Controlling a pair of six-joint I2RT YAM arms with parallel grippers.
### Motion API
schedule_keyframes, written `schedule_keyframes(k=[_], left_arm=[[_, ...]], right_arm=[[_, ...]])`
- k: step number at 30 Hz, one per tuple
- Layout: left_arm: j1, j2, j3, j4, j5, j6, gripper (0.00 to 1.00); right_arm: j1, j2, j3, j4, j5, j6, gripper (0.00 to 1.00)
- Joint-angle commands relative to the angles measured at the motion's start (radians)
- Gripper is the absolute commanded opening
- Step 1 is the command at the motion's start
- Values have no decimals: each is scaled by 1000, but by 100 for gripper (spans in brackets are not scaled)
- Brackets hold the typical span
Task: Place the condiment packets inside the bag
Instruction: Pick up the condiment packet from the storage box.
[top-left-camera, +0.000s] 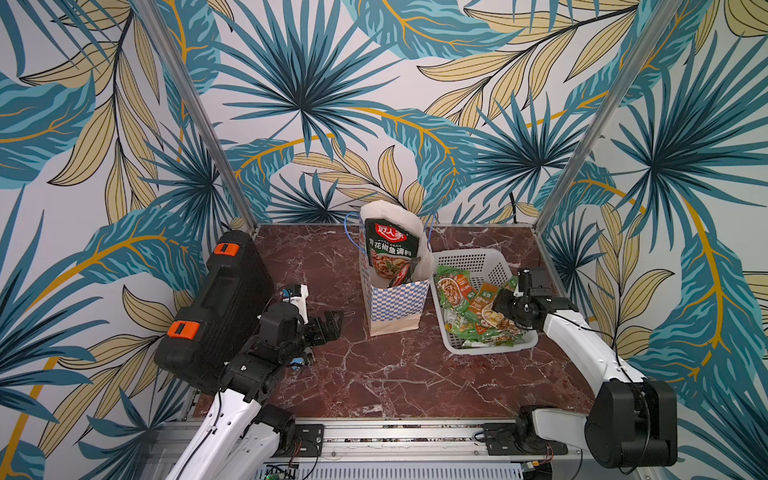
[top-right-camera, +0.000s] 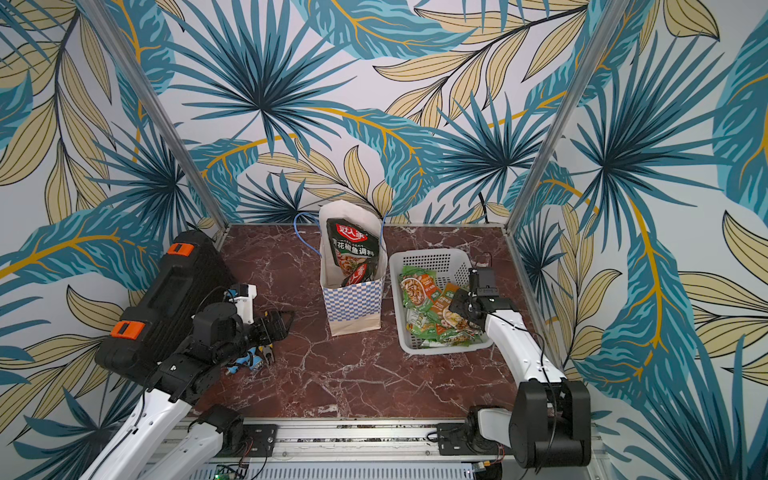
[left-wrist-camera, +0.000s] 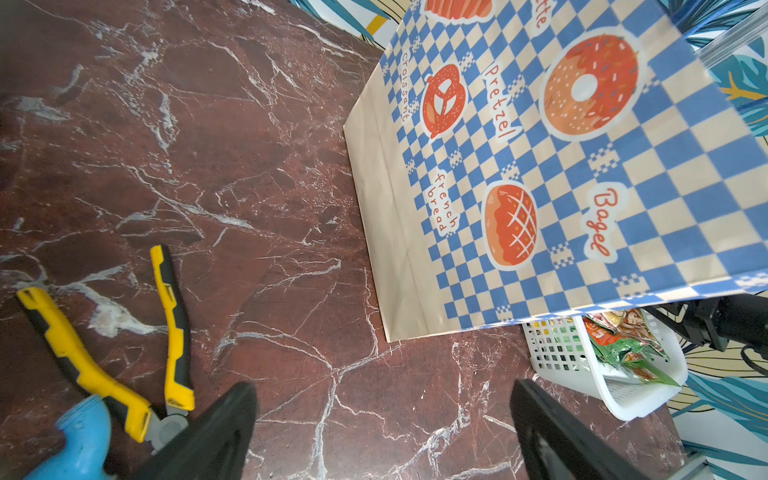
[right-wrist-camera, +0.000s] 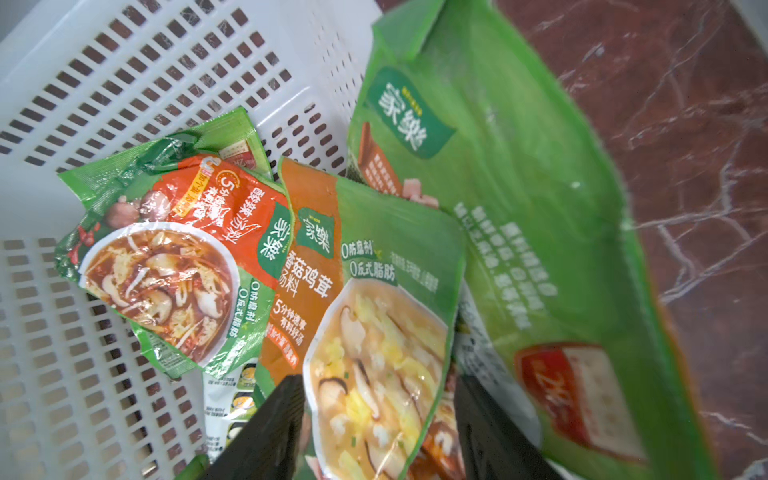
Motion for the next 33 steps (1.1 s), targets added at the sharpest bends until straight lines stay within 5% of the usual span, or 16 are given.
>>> schedule_keyframes(k=[1,10,14,27,33], left_arm=[[-2,-11,9,6,1,1,100],[-3,-18,16,-1,8,-6,100],[-2,-33,16,-13,1,-6,100],[-3,-47,29,-30,7,-5,100],[-2,-67,40,-46,9,-5,100]], right_arm=[[-4,-43,-18,-22,65,-8,69],[-6,80,-20,55,-6,6,63],[-6,99,-19,93,-42,13,54],[-6,89,-11,226,-282,26,0],[-6,3,-17,256,-364,54,0]])
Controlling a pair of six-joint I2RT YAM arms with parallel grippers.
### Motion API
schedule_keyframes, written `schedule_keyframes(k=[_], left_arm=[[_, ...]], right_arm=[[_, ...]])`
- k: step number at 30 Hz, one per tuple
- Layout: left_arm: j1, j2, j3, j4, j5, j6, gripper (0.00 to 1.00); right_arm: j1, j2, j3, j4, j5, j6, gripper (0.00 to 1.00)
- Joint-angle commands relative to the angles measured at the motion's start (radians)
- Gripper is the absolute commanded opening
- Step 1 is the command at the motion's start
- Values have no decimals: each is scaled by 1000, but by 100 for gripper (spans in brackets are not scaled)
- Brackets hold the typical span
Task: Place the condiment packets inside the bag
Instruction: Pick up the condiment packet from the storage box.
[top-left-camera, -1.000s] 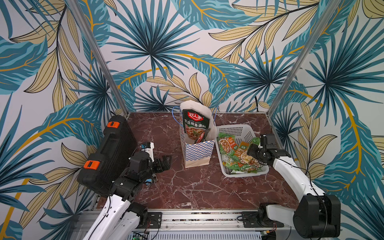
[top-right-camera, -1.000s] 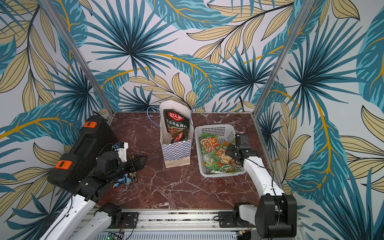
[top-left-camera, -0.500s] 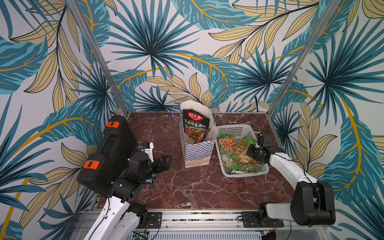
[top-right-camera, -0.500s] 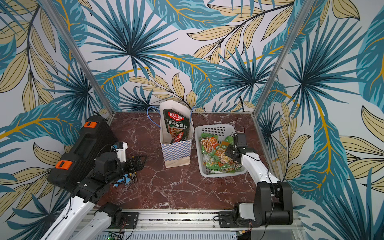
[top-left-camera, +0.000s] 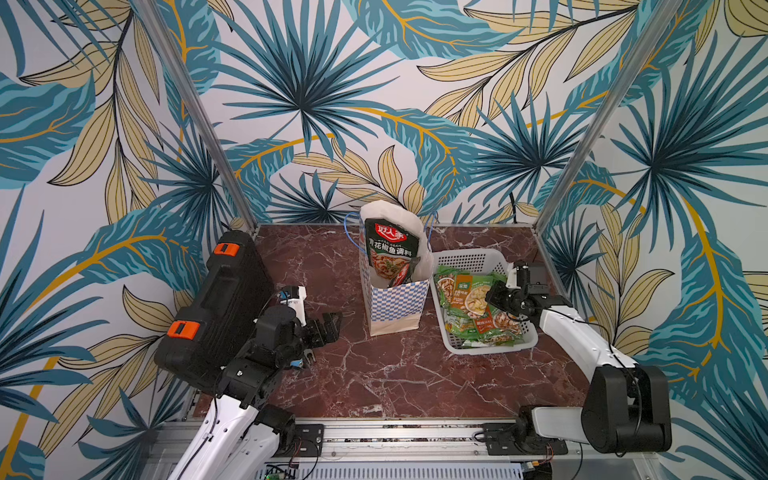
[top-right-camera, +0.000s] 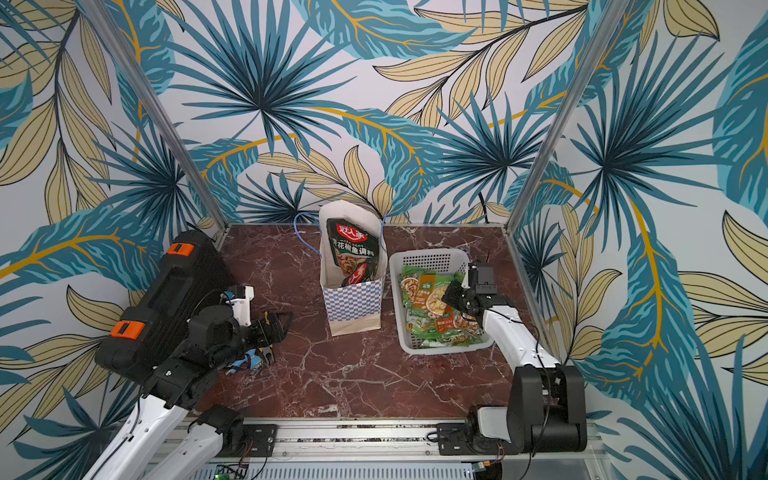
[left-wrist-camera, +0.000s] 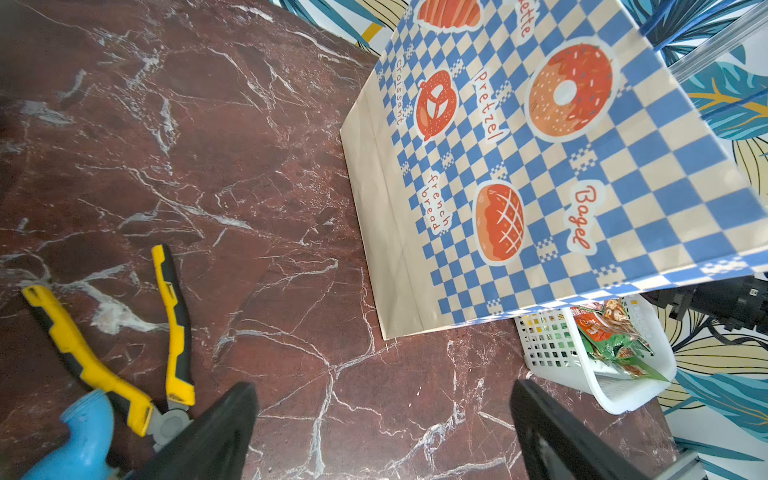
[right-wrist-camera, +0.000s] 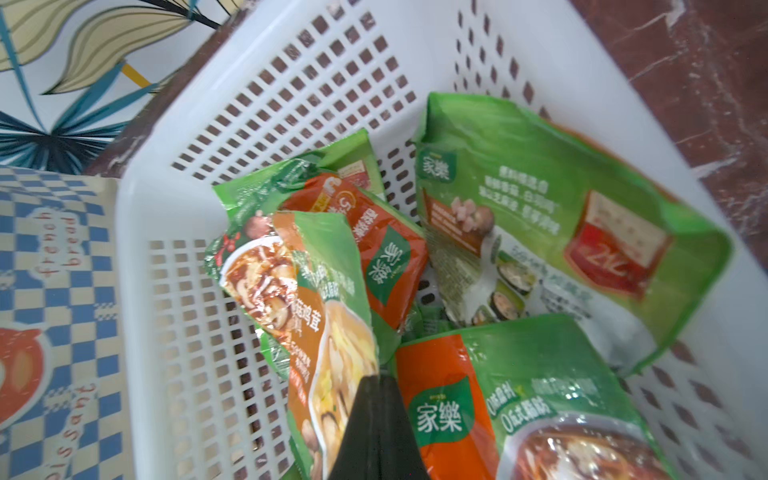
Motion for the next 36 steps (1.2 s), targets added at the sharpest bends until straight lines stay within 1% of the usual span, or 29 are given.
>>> schedule_keyframes(k=[1,9,14,18,21,26,31,36], left_arm=[[-2,-24,42,-22,6,0,100],[-3,-44,51,-29,28,4,100],[-3,-46,53,-16,51,3,100],[-3,-46,58,-13,52,2,100],[-3,-43,61,-9,53,3,100],[-3,-41,75,-16,48,2,100],[-3,-49,88,-28,50,2,100],[-4,-54,108,-34,68,1,100]], right_arm=[[-3,-82,-13,50,-87,28,0],[0,-256,48,31,-184,79,0],[6,-319,145,1,-238,109,0],[30,-334,249,3,-282,146,0],[79,-317,360,-2,-299,164,0],[215,-265,550,-22,-262,148,0],[357,-164,699,-10,-240,135,0],[460,-33,824,-11,-211,99,0]])
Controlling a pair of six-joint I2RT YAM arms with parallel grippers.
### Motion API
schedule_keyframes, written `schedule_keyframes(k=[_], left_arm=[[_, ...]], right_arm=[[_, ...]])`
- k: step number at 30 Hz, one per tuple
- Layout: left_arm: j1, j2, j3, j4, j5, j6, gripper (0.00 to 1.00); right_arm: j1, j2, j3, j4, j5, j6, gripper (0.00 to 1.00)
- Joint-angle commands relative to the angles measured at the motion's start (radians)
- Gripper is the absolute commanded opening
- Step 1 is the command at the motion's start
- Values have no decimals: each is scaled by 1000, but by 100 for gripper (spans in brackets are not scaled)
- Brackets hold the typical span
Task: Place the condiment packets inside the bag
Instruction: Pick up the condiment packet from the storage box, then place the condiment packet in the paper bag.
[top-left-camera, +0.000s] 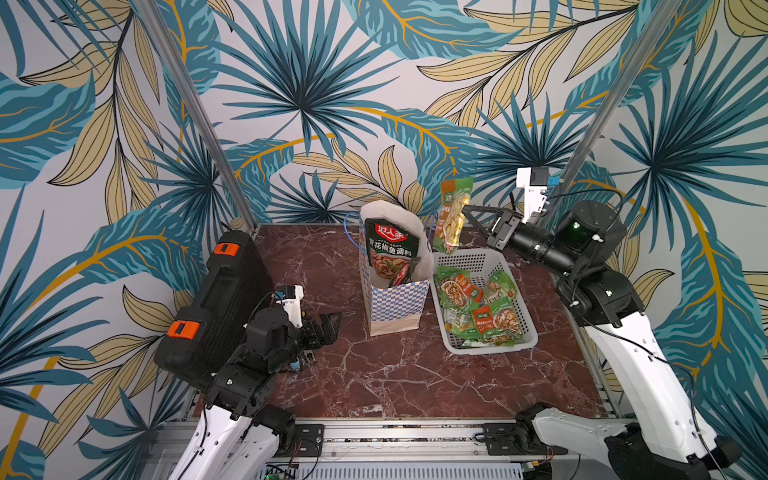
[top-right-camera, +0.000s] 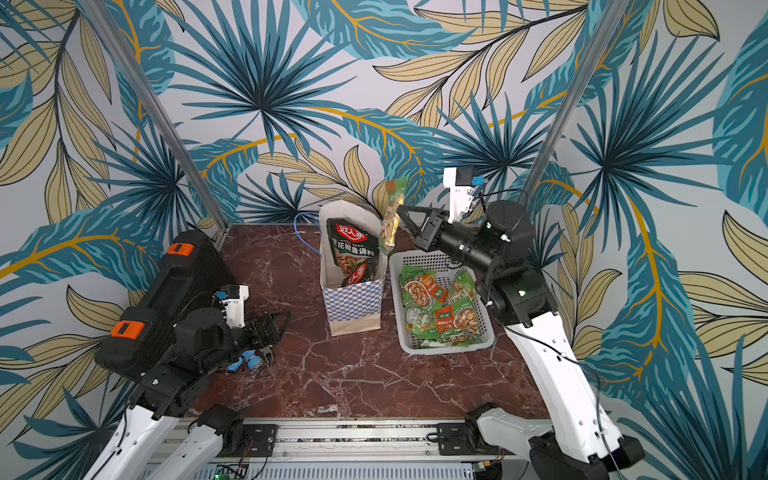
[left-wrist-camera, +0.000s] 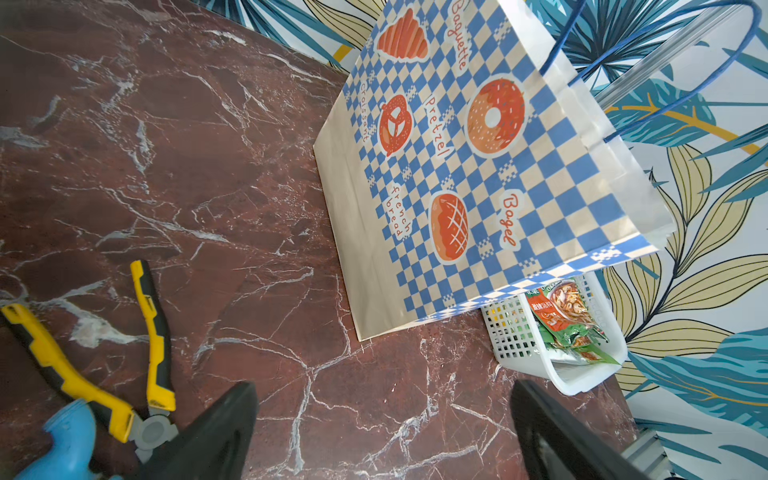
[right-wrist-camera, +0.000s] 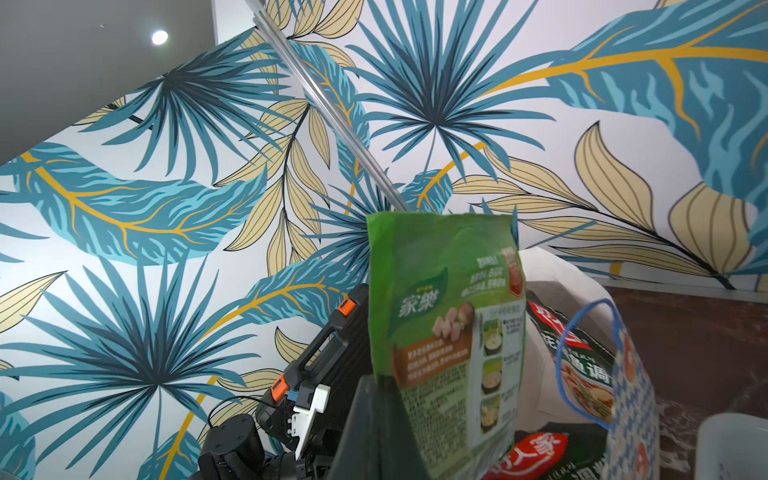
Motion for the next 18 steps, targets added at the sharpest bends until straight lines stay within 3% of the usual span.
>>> schedule_keyframes(k=[1,6,13,14,15,18], left_arm=[[-4,-16,55,-3,20,2,100],[-5,-21,76,-19,23,7,100],[-4,-40,86,-41,17,10,100],[-3,-41,89,-44,14,11,100],[-3,-42,93,-47,14,13,100],[-5,-43,103,-55,14,16,100]], right_arm=[[56,87,68,-2,33,-36,0],[126,231,169,-44,73,-86,0],[149,381,168,-42,84,-93,1],[151,391,162,-43,74,-92,15],[152,394,151,-45,67,-95,35],[152,367,102,-66,81,-133,46]])
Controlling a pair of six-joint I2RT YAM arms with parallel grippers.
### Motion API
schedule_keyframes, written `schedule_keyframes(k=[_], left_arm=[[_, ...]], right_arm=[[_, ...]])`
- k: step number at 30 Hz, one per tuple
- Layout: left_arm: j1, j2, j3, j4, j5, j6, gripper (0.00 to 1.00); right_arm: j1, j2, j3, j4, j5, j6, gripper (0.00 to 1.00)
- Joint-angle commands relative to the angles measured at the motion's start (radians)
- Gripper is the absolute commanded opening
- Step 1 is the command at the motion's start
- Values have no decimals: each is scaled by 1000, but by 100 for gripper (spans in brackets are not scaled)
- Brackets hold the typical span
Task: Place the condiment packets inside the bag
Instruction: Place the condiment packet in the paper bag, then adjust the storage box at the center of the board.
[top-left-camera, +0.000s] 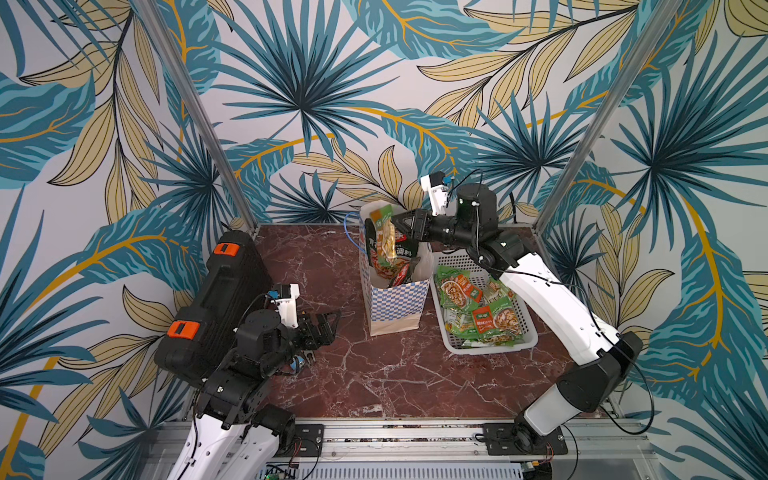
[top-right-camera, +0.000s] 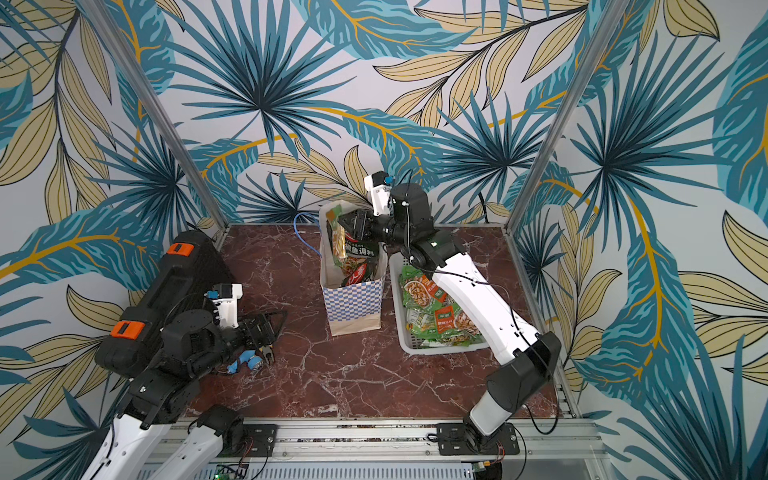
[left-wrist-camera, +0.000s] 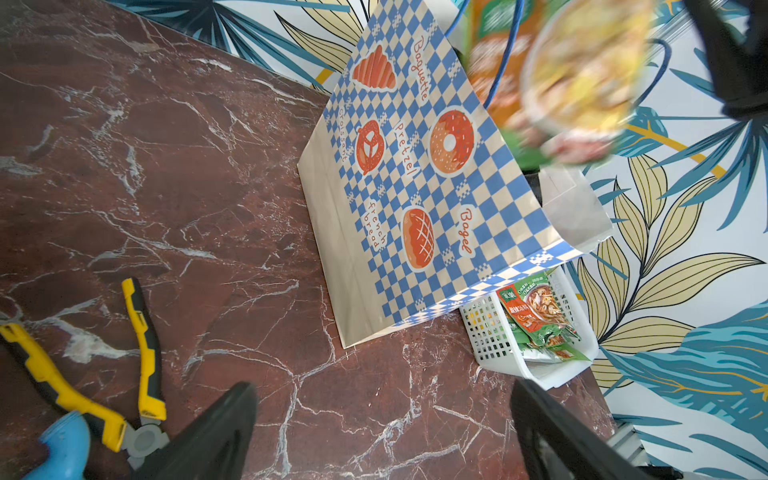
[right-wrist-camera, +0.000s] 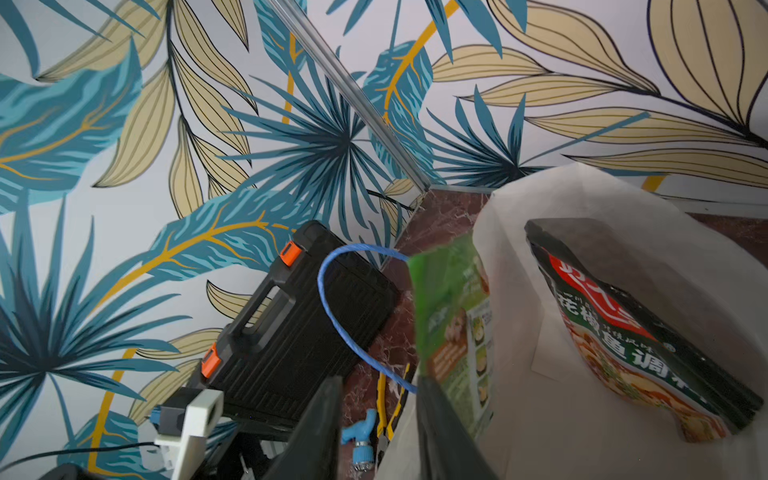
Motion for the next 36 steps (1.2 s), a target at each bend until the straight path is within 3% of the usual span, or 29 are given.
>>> schedule_keyframes(k=[1,8,13,19,23,25,29,36], left_arm=[[-5,-11,60,-22,1,12,100],[-15,-5,120,-39,40,3,100],[-48,12,186,-29,36,-14,100],[-170,124,308,-30,-79,31,100],[-328,217,397,-24,-209,64,100],[-422,263,435,-24,-307,85,100],[-606,382,503,-16,-463,121,100],[-818,642,661,-23,-584,169,100]], right_arm=[[6,-56,-48,-29,25,-57,49],[7,-271,-263,-99,184,-146,73],[5,-471,-460,-137,394,-182,85],[-17,-651,-646,-168,634,-146,96],[-66,-734,-717,-263,825,-74,100],[-148,-765,-755,-293,807,-40,100],[-347,-805,-857,-293,638,-3,100],[-584,-787,-986,-253,455,10,99]])
